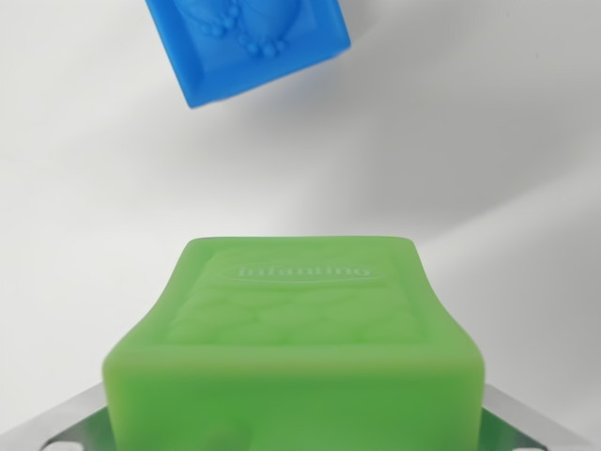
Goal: Stack cube
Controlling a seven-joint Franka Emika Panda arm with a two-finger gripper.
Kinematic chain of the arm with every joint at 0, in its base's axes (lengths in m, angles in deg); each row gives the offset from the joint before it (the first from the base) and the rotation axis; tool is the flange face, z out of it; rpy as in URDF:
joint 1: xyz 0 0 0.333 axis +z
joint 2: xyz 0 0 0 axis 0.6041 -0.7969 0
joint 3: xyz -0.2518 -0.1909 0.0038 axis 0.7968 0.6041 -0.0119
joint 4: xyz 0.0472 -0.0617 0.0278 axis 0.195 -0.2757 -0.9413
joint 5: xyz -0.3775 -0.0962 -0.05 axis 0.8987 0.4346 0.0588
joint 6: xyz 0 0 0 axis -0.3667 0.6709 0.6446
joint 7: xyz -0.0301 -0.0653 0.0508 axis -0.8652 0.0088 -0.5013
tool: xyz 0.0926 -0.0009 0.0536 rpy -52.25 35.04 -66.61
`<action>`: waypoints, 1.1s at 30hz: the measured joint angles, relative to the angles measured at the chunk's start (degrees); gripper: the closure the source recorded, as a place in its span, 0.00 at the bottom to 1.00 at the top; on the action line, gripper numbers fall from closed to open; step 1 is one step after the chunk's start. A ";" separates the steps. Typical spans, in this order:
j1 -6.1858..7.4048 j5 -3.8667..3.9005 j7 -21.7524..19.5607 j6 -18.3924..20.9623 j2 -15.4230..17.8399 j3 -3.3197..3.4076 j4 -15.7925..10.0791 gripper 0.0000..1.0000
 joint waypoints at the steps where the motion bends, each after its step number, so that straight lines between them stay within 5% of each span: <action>1: -0.10 0.00 0.57 0.27 -0.07 0.00 0.35 1.00; 33: -2.95 -0.01 17.37 7.72 -3.07 -0.08 10.76 1.00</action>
